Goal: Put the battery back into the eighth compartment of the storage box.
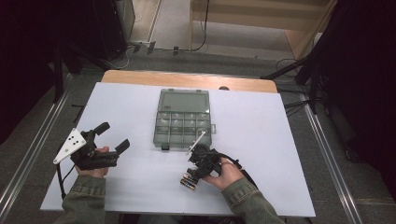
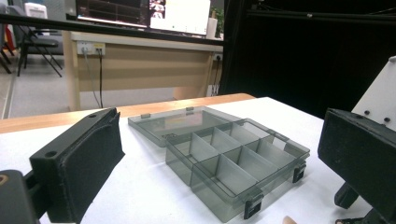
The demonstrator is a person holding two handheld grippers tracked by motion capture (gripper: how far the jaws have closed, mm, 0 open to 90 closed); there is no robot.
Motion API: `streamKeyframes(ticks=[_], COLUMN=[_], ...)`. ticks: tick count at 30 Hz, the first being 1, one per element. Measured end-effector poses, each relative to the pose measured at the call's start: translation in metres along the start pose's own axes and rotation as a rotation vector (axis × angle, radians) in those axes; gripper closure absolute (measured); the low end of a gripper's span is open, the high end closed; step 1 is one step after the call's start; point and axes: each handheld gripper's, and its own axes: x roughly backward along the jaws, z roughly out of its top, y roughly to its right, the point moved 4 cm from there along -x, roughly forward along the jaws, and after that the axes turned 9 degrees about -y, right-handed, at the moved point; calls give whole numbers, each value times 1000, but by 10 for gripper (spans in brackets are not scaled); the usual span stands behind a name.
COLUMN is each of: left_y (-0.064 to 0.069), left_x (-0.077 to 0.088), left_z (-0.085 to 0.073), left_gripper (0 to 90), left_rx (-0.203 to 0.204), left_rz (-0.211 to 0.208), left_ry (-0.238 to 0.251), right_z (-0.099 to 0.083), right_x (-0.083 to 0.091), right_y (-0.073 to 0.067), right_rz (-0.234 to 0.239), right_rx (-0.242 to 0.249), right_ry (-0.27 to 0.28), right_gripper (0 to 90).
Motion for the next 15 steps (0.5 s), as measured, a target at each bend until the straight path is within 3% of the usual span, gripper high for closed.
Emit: streamKeyframes(ticks=[6,11,15], left_y=[-1,0,0], left_x=[1,0,0], left_z=[0,0,0], left_gripper=[0,0,0], left_rx=[-1,2,1], left_rz=[0,-1,0], left_ry=[2,0,-1], right_z=[2,4,6], right_x=[-3,-7,-6], right_y=[-2,-3,-4], right_rz=[-37,-60,-55], right_rx=[4,26,13], right_ry=[-28,-56,-88], right_gripper=[753,771,774])
